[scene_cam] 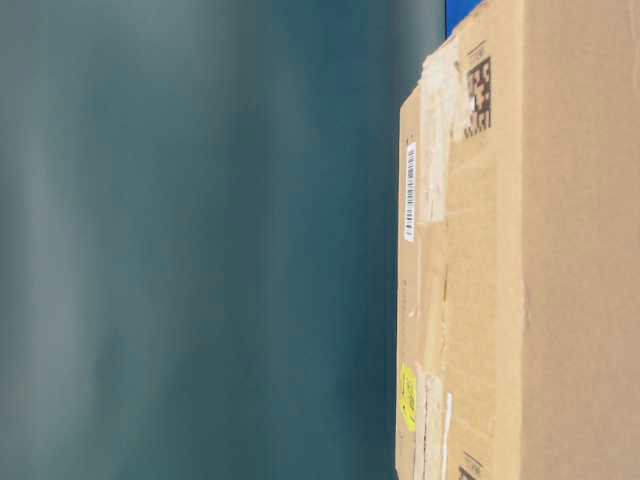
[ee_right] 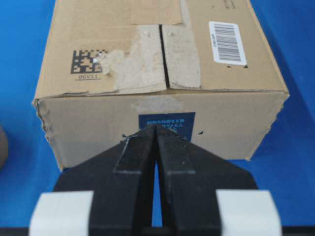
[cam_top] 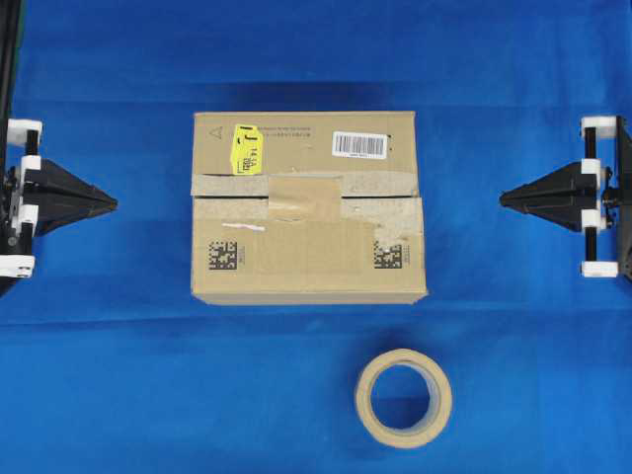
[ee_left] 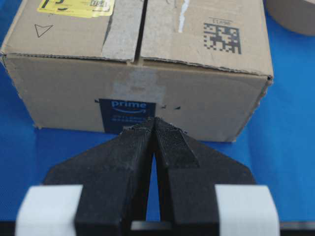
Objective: Apply tape along the seams of the closed cardboard box to seal it securely.
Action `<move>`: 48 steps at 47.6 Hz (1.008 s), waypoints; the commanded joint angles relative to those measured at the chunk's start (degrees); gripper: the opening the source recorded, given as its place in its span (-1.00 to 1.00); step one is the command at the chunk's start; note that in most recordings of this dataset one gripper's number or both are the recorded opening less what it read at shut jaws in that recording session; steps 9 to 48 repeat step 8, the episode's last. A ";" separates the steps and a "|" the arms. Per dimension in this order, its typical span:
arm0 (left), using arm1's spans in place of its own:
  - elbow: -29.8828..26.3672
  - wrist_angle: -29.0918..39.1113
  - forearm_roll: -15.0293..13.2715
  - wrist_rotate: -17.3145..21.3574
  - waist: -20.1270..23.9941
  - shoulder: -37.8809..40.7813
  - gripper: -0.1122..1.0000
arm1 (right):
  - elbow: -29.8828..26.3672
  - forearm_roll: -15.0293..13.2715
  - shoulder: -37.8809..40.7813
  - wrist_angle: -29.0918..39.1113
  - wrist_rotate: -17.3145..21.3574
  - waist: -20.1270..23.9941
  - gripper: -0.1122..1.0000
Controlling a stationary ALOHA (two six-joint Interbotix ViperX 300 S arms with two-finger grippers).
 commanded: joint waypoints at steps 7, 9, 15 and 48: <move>-0.53 -0.53 0.18 -0.09 0.00 0.35 -0.80 | -0.70 0.09 0.26 -0.62 0.09 -0.18 -0.81; -0.53 -0.44 0.18 -0.09 0.00 0.35 -0.80 | -0.70 0.09 0.26 -0.53 0.09 -0.18 -0.81; -0.53 -0.44 0.18 -0.09 0.00 0.35 -0.80 | -0.70 0.09 0.26 -0.53 0.09 -0.18 -0.81; -0.53 -0.44 0.18 -0.09 0.00 0.35 -0.80 | -0.70 0.09 0.26 -0.53 0.09 -0.18 -0.81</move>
